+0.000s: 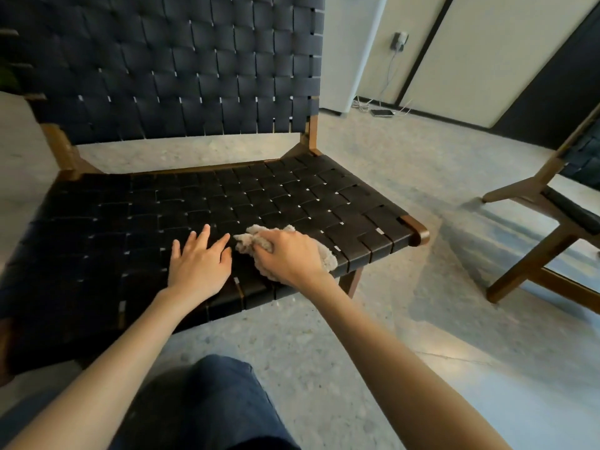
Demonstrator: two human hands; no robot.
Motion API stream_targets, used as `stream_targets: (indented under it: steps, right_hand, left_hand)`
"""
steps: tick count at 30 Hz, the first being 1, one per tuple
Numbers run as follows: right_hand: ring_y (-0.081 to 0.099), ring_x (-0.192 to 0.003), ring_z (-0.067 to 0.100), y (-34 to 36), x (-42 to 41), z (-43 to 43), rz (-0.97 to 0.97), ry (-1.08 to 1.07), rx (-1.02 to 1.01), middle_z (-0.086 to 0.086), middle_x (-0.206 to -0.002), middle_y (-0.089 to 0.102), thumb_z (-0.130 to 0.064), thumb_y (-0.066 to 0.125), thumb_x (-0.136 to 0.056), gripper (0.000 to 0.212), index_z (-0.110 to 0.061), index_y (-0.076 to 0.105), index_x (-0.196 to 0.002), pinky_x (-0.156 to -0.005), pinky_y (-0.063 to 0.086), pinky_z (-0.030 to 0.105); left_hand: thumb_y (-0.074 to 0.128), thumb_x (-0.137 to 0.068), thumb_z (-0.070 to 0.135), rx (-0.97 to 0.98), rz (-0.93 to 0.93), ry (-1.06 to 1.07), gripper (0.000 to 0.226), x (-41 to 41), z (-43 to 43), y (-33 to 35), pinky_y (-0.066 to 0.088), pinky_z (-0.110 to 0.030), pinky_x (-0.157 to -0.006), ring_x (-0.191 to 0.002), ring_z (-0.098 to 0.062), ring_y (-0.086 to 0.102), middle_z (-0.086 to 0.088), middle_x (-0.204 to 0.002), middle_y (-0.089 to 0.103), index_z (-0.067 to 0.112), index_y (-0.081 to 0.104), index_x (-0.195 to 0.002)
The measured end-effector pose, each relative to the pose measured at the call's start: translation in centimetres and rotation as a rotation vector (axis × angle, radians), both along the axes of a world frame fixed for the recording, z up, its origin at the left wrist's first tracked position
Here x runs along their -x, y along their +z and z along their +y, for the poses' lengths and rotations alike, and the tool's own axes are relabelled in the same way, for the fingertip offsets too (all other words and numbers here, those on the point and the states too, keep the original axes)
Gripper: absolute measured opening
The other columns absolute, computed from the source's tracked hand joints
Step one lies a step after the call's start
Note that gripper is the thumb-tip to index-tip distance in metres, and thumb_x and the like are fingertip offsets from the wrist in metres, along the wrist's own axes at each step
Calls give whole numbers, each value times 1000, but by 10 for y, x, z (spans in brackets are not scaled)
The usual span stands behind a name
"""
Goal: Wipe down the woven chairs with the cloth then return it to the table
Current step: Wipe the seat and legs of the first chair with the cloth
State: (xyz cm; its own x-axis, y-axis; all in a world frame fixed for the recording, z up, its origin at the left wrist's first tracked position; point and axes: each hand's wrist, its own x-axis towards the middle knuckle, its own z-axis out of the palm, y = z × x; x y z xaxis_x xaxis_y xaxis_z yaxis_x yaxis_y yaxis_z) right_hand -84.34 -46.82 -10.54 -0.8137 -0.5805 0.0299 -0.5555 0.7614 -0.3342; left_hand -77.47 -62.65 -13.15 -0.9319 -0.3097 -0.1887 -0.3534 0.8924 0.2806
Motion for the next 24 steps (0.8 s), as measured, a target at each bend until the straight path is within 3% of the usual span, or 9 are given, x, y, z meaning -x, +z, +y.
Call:
stream_targets:
  steps: [3, 7, 12, 15, 17, 19, 24]
  right_hand:
    - [58, -106, 20, 1, 2, -3, -21, 7, 28, -3, -121, 64, -41, 47, -94, 37, -32, 58, -128, -84, 51, 40]
    - [59, -104, 24, 9, 38, 47, 114, -76, -56, 1, -109, 68, -38, 51, -87, 32, -29, 65, -115, -97, 41, 42]
    - [47, -122, 27, 17, 102, 111, 200, -335, -159, 6, -127, 58, -35, 49, -92, 39, -31, 54, -130, -113, 21, 49]
    - [52, -114, 30, 15, 107, 98, 242, -423, -217, 9, -122, 59, -35, 44, -95, 36, -26, 55, -128, -101, 34, 43]
    - [58, -103, 28, 8, 93, 64, 199, -338, -197, 7, -109, 64, -31, 41, -94, 30, -25, 58, -118, -86, 40, 37]
    - [61, -97, 28, -3, 70, 23, 122, -180, -149, 6, -101, 67, -30, 42, -94, 27, -26, 62, -112, -74, 35, 32]
    - [60, -103, 24, -15, 48, -17, 93, 45, 8, 2, -110, 68, -37, 48, -95, 34, -27, 62, -124, -83, 42, 32]
  left_hand:
    - [24, -102, 39, -15, 12, 20, 48, -3, -1, 1, 3, -46, -117, -146, -24, 8, -6, -159, 13, 29, 24, -149]
    - [22, -102, 40, -19, 6, 23, 48, -2, -2, 1, 2, -46, -117, -146, -23, 7, -4, -158, 15, 29, 22, -149]
    - [21, -102, 40, 0, 0, 21, 49, -1, -1, -2, 2, -46, -117, -147, -22, 5, -3, -159, 13, 30, 19, -150]
    - [20, -102, 40, 10, 6, 16, 49, 0, -2, -4, 1, -47, -117, -147, -22, 5, -3, -159, 12, 31, 17, -150]
    - [19, -102, 41, 21, 8, 21, 50, 3, -1, -6, 0, -47, -116, -147, -21, 4, -2, -159, 11, 31, 15, -150]
    - [18, -102, 40, 44, 9, 31, 50, 5, 0, -8, -2, -49, -116, -147, -21, 3, -3, -159, 10, 31, 14, -150]
    - [18, -102, 38, 82, -32, 53, 50, 11, 1, -9, -4, -53, -114, -147, -25, -1, -12, -159, 4, 30, 9, -151]
